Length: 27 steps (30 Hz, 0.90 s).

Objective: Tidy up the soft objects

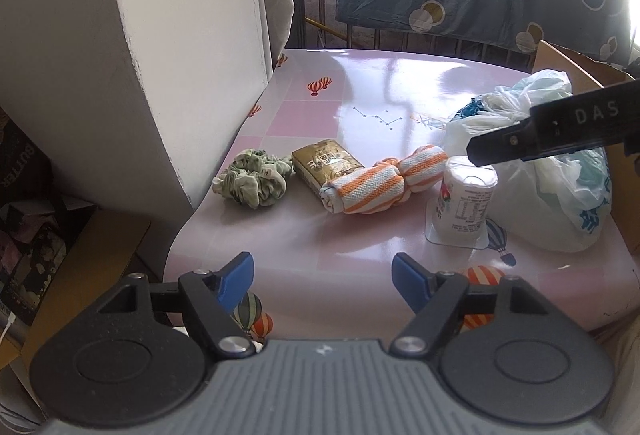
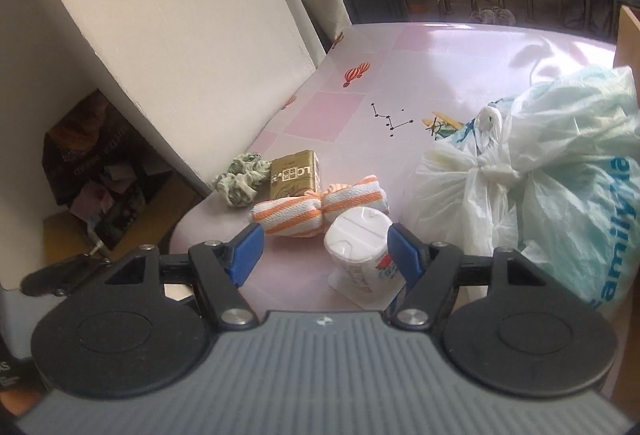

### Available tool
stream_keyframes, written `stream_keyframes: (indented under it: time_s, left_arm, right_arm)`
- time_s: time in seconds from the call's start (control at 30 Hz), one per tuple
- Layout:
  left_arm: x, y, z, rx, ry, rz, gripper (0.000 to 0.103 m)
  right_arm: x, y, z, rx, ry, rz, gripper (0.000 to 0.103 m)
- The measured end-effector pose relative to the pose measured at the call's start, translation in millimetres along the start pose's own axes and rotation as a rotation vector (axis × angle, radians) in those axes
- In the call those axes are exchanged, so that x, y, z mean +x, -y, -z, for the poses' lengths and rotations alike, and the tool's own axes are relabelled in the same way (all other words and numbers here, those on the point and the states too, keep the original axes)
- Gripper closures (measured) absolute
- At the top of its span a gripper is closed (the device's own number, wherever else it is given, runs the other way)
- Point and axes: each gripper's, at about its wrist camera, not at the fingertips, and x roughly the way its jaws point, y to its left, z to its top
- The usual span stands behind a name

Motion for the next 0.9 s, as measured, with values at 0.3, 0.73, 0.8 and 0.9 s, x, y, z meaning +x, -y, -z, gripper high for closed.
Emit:
stream_keyframes:
  time_s: [0.3,0.73,0.8,0.9]
  left_arm:
    - [7,-13,4,-0.049,-0.022,-0.012,0.021]
    - [7,-18,12,-0.061,-0.021,0.005,0.021]
    - [7,-18,12,-0.06,-0.021,0.008,0.021]
    - [8,-17,14,-0.061,-0.026,0.011,0.021]
  right_arm:
    - [35,-6,7,-0.079,-0.068,0.079,0.035]
    - [34,26,9,0.176,-0.056,-0.02,0.056]
    - [33,39,13,0.316,-0.067,-0.125,0.056]
    - [39,53,24,0.484,-0.094,-0.254,0.056]
